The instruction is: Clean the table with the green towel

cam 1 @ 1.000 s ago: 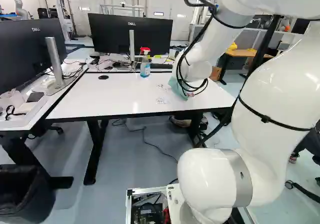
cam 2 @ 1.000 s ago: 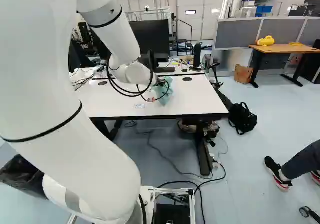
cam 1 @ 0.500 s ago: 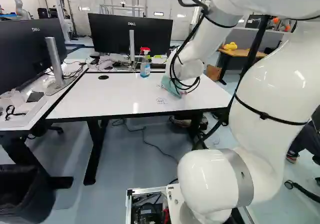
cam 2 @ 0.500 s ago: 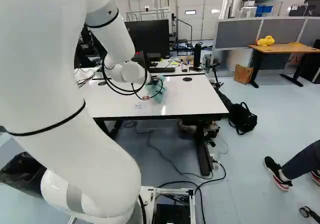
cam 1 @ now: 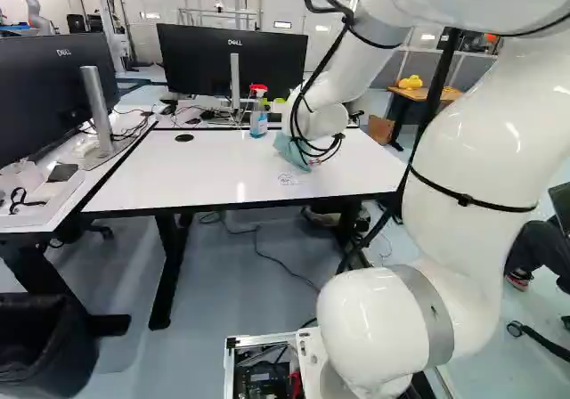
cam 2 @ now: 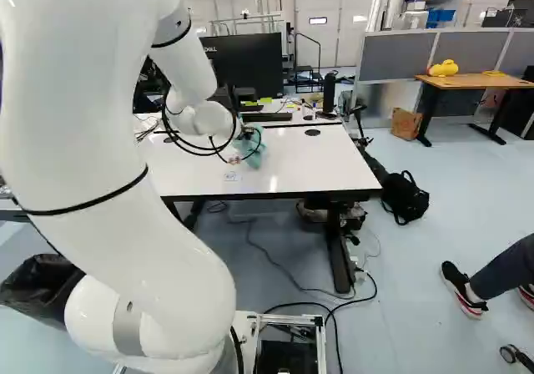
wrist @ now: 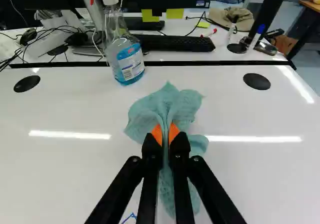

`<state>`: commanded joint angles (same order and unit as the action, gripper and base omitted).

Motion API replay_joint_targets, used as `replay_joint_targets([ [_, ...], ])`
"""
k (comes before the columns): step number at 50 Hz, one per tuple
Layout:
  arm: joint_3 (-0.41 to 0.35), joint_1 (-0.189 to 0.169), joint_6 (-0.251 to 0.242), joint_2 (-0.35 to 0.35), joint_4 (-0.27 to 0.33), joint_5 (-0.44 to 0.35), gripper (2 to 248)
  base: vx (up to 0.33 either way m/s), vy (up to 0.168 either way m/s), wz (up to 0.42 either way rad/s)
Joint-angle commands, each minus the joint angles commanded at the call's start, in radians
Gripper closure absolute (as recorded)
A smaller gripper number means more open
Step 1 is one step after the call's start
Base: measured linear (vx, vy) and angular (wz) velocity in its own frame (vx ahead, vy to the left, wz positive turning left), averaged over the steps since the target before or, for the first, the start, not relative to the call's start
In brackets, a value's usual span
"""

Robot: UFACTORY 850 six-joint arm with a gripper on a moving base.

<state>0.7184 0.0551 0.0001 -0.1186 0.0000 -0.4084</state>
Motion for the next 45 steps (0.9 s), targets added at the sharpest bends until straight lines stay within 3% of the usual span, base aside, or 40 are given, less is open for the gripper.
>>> replay_joint_targets([
  [45, 0.097, 0.127, 0.000, -0.088, 0.000, 0.000, 215, 0.000, 0.000, 0.000],
])
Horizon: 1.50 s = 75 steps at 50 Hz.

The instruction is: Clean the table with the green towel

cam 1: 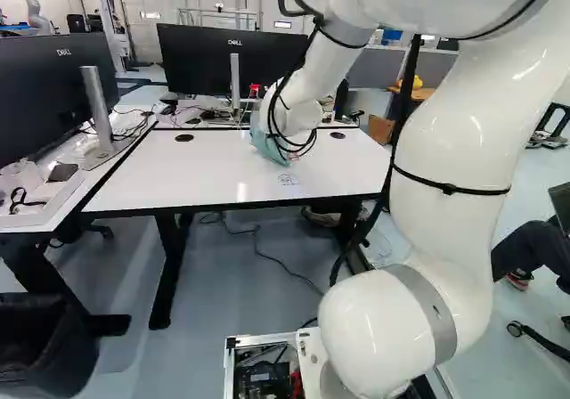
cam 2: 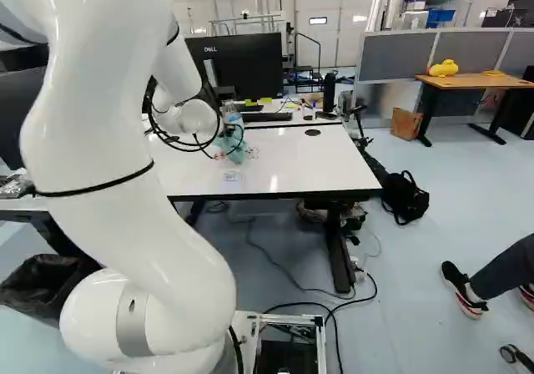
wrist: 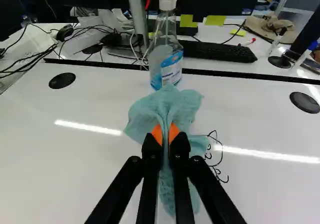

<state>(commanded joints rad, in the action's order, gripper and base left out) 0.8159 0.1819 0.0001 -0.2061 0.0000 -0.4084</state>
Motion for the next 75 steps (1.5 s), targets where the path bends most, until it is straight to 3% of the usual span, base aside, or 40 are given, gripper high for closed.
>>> replay_joint_targets([
  [23, 0.000, 0.000, 0.000, 0.000, 0.000, 0.013, 215, 0.000, 0.000, 0.000],
  [75, 0.000, 0.000, 0.000, 0.000, 0.000, 0.194, 215, 0.000, 0.000, 0.000],
])
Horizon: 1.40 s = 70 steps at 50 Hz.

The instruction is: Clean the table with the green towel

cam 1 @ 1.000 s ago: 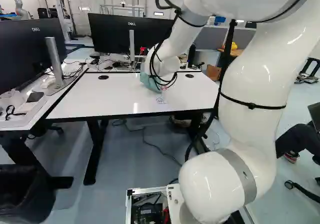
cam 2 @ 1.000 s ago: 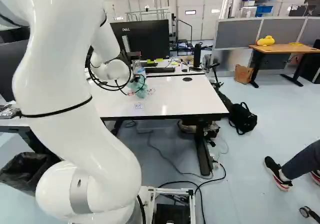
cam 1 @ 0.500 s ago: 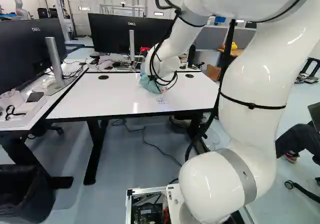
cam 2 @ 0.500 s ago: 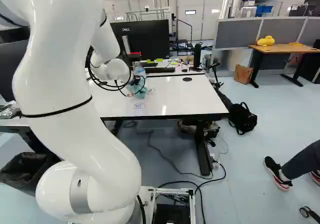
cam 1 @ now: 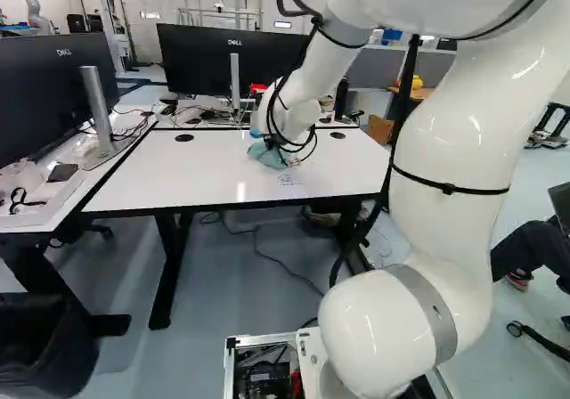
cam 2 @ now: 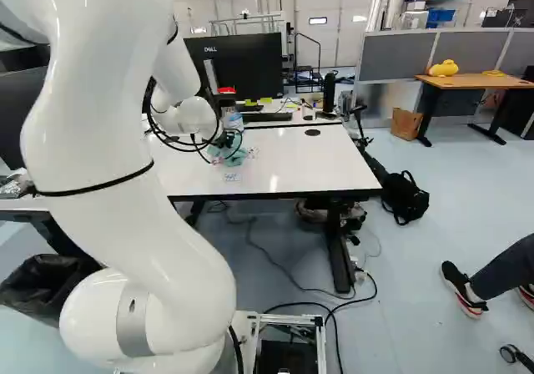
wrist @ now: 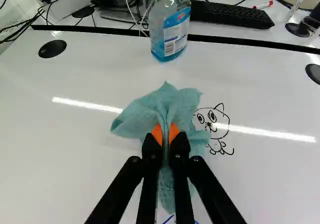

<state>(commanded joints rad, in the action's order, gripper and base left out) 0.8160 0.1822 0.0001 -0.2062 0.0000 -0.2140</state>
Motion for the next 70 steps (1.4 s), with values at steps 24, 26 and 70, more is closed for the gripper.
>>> replay_joint_targets([
  [24, 0.000, 0.000, 0.000, 0.000, 0.000, 0.082, 215, 0.000, 0.000, 0.000],
  [26, 0.000, 0.000, 0.000, 0.000, 0.000, 0.082, 215, 0.000, 0.000, 0.000],
  [70, 0.006, 0.000, 0.000, -0.025, 0.000, 0.082, 215, 0.000, 0.000, 0.000],
])
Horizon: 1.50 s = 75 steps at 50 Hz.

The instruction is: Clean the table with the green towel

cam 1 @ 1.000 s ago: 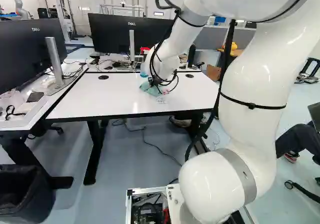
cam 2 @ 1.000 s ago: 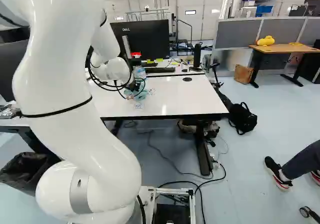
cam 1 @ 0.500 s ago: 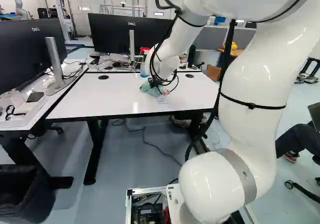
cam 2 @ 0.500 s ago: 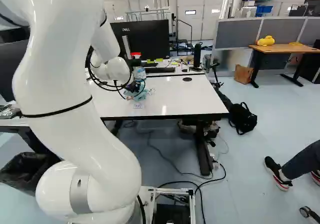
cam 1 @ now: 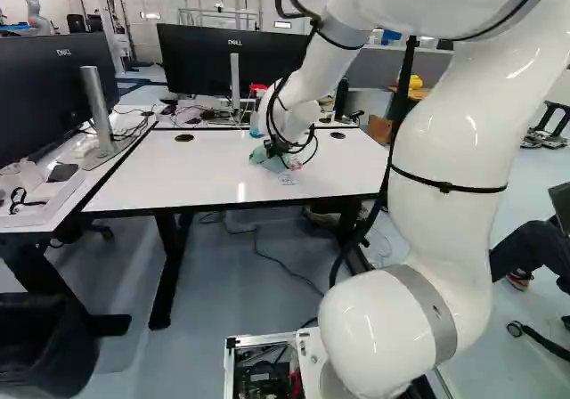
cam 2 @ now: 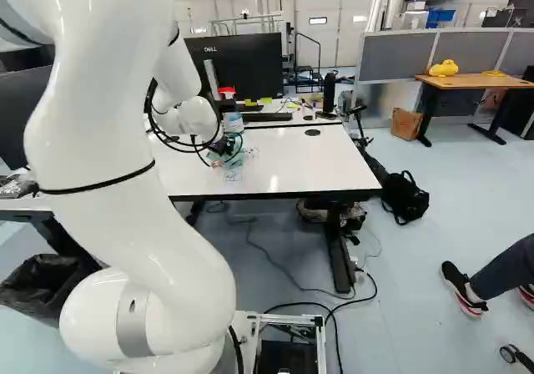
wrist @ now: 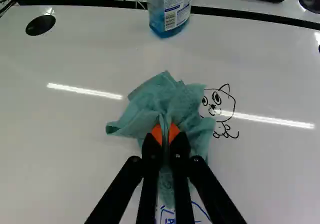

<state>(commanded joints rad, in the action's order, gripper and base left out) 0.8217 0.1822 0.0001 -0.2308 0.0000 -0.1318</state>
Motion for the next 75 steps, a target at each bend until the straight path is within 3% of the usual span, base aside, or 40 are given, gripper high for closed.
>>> replay_joint_targets([
  [25, -0.001, -0.006, 0.000, -0.001, 0.000, 0.000, 215, 0.000, 0.000, 0.000],
  [75, -0.002, -0.166, 0.000, 0.000, 0.000, 0.000, 215, 0.000, 0.000, 0.000],
])
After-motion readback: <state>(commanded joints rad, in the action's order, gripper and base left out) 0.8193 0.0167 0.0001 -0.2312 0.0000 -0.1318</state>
